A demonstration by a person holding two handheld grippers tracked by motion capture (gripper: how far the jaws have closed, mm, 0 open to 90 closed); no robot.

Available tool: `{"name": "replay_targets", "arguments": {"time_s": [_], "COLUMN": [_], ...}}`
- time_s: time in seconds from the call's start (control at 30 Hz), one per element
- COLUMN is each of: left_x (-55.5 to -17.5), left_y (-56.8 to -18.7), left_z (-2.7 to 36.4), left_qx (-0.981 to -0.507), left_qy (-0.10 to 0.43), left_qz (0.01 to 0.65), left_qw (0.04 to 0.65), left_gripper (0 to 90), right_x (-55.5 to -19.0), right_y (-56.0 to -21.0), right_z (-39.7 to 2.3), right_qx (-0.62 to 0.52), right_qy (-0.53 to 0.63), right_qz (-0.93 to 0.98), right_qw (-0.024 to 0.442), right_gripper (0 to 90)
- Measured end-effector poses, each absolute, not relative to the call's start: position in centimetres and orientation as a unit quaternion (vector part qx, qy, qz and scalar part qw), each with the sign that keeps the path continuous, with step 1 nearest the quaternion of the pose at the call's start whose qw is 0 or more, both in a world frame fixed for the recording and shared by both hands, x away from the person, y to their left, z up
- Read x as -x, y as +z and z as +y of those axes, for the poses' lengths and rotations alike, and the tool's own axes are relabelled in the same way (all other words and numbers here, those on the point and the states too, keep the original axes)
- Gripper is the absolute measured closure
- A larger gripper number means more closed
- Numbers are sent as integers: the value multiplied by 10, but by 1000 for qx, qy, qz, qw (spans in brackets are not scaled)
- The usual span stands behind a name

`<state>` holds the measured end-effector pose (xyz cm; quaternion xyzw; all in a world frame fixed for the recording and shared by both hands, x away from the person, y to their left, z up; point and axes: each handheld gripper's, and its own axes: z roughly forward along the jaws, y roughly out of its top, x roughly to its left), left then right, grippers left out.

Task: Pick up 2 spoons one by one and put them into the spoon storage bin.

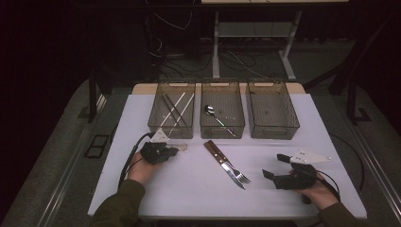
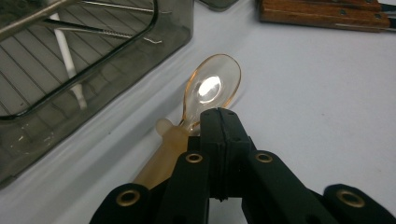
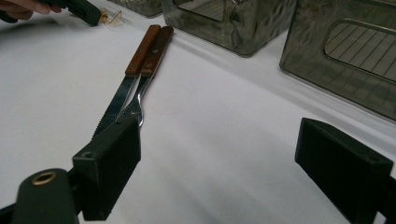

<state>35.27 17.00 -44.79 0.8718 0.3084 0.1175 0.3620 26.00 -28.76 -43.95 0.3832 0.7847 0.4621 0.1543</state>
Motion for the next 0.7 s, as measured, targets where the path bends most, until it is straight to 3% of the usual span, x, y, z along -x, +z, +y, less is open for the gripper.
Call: {"name": "replay_targets", "arguments": {"time_s": [0.27, 0.7], "left_x": [-351, -352], "left_y": [-442, -428], "left_z": [175, 213], "left_qx": [-860, -845], "left_qy": [111, 151], "left_qz": [311, 322], "left_qw": [390, 400], "left_gripper": [891, 574], "right_x": [-260, -260], "right_y": [-439, -439], "right_z": [-288, -287], "right_qx": [-382, -379], "right_qy": [463, 464], "right_qz": [785, 786], "right_qw": [154, 152], "right_gripper": [143, 143]}}
